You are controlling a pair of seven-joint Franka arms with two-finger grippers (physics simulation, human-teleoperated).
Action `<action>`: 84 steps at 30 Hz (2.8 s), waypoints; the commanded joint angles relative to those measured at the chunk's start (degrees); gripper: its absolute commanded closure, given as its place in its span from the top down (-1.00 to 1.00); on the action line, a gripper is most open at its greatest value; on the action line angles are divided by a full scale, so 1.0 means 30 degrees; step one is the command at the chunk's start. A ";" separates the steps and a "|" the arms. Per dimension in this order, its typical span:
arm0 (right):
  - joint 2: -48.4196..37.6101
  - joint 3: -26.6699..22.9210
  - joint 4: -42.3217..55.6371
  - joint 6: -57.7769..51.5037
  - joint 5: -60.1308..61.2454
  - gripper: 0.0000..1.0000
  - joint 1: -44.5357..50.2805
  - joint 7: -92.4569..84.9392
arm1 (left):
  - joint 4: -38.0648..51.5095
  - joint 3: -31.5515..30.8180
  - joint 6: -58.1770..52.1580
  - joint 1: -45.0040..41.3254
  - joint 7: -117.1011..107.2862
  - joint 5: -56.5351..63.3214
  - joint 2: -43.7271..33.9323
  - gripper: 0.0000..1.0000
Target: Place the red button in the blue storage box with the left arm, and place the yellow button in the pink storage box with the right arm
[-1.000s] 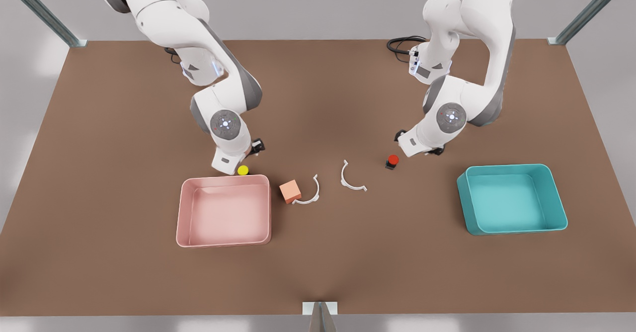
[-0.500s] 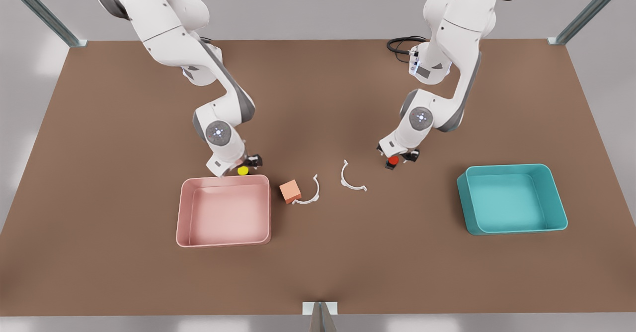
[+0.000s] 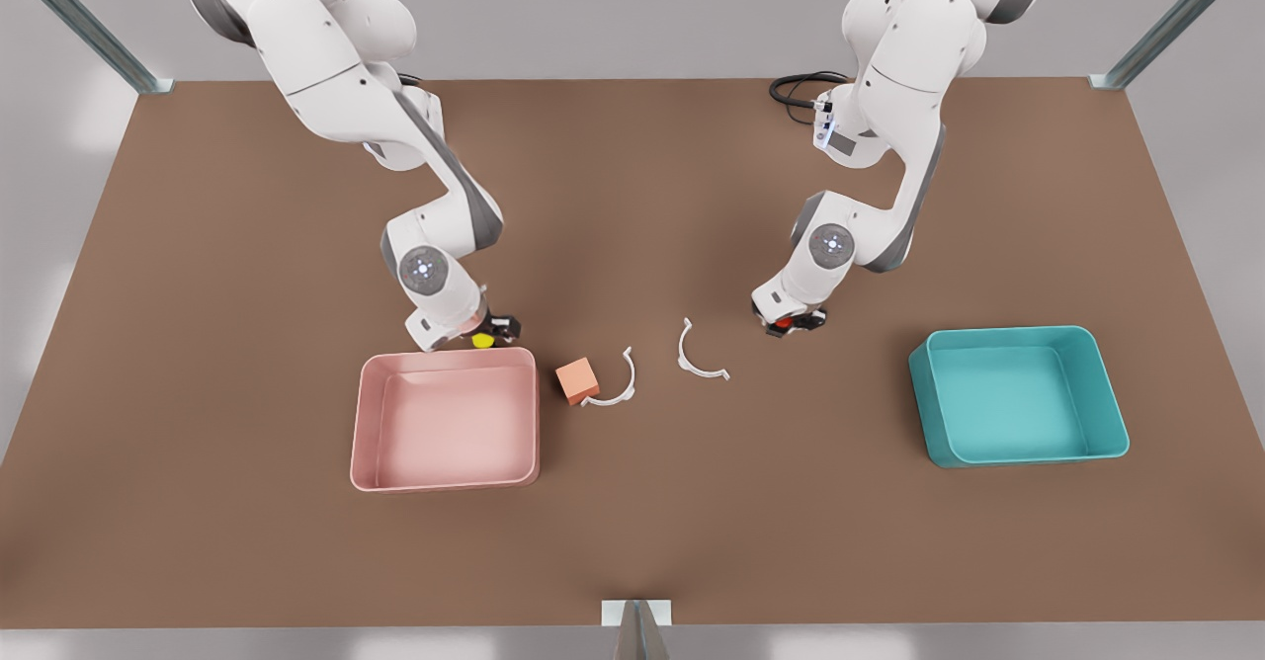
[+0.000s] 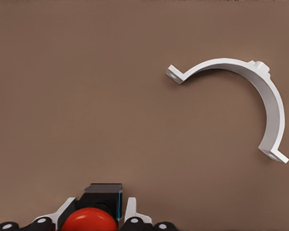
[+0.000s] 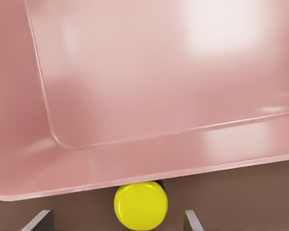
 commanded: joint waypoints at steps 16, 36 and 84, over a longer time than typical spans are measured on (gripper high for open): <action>0.1644 0.0195 0.0120 0.0640 0.0026 1.00 -0.0440 -0.2585 | 0.4511 0.0211 -0.8927 0.4409 0.6145 0.0051 -0.3415 0.01; 0.1674 -0.0157 -0.0348 0.1636 0.0113 -0.27 -0.1144 -0.8035 | 1.0107 0.2936 -1.0744 0.9654 1.8979 -0.0828 0.1800 1.00; -0.0612 -0.0772 0.2932 -0.4048 -0.0092 -0.20 -0.0558 -0.9558 | 1.9131 0.1647 -2.0529 0.5699 -0.0181 0.1164 -0.2067 1.00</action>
